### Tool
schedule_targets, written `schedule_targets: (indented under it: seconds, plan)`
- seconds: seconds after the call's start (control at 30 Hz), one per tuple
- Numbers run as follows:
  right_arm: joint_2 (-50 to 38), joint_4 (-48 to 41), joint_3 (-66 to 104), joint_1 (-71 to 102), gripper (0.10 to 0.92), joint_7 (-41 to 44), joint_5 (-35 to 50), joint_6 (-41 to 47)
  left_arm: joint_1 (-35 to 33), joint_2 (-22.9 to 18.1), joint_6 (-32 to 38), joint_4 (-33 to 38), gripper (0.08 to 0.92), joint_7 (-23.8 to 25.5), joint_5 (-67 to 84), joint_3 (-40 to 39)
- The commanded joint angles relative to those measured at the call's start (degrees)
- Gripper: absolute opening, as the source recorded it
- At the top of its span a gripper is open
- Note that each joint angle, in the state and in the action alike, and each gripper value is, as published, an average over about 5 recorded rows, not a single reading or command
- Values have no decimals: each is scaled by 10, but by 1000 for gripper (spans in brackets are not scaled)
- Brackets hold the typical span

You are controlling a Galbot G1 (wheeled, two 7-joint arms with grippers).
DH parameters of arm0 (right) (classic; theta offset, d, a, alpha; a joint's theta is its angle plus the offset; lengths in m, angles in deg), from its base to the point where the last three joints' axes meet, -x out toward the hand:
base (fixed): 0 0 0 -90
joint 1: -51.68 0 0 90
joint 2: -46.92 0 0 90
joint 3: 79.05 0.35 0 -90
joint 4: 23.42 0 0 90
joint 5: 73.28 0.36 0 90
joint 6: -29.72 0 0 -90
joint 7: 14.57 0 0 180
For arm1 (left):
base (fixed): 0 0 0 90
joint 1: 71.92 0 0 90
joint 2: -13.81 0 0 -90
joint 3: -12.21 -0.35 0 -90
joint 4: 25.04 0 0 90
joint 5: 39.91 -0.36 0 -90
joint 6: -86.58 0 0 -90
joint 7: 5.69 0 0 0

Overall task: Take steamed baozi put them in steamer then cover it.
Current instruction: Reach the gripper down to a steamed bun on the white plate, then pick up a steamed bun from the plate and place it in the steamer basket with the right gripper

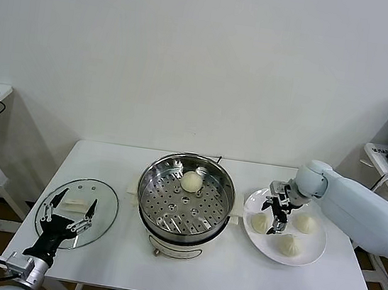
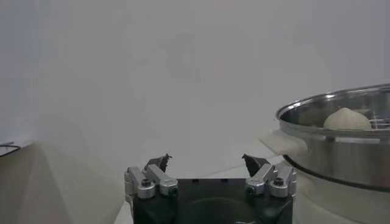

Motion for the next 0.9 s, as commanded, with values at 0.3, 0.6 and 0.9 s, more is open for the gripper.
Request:
schedule_targets:
  seconds: [0.3, 0.6, 0.9]
  plan:
    - [10, -4, 10, 15, 784, -10, -17, 0, -1, 0, 1, 2, 823, 0, -1, 0]
    - [12, -7, 10, 13, 655, -2, -23, -1, -1, -1, 1, 3, 823, 0, 0, 5]
    - [-50, 57, -34, -61, 648, 20, 33, 18, -4, -1, 0, 8, 823, -1, -1, 3]
